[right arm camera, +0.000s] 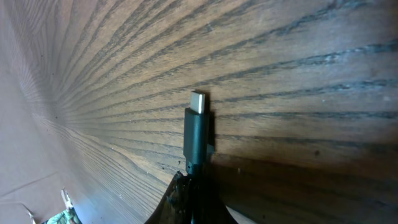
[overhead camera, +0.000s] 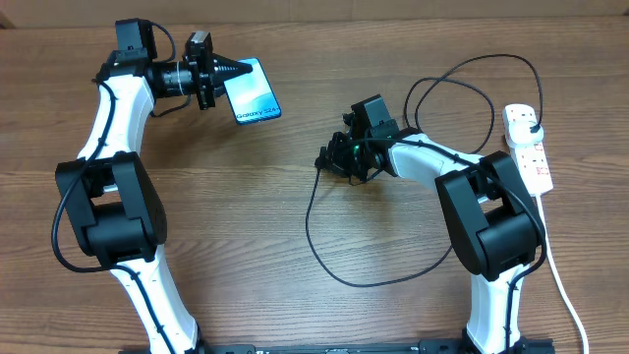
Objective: Plug charger to phone and switch on socket
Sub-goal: 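Lift the cable plug with the right gripper toward the phone's bottom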
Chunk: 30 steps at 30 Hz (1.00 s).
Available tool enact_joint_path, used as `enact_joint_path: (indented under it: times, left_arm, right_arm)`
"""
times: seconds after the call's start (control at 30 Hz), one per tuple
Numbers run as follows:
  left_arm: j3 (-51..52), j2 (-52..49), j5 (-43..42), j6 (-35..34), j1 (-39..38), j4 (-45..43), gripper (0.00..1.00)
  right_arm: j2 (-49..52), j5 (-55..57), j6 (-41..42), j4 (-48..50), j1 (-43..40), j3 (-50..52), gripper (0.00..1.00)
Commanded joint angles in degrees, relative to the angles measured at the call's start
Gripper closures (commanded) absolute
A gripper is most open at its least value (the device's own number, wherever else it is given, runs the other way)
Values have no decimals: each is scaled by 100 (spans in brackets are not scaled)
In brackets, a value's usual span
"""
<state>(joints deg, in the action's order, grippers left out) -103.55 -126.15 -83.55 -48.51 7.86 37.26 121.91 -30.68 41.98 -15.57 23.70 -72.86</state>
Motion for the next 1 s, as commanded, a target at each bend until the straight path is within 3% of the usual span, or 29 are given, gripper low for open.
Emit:
enact_joint_path:
  times: [0.0,0.17,0.37,0.97]
  left_arm:
    - [-96,15,-153,240,-39,0,96]
    - [-96,15,-140,378,-42,2,96]
    - [-96,15,-225,448,-116,2,96]
    - [-96,15,-708,481,-505,-90,96]
  right_arm:
    - [251,-7,-35,-39,-26,55,96]
    - [234,-868,-85,37,-273,39,96]
    - [-166,-1311,-780,-59,-450,39,96]
    - [-3112,-1292,-1856,-1692,-494,44,96]
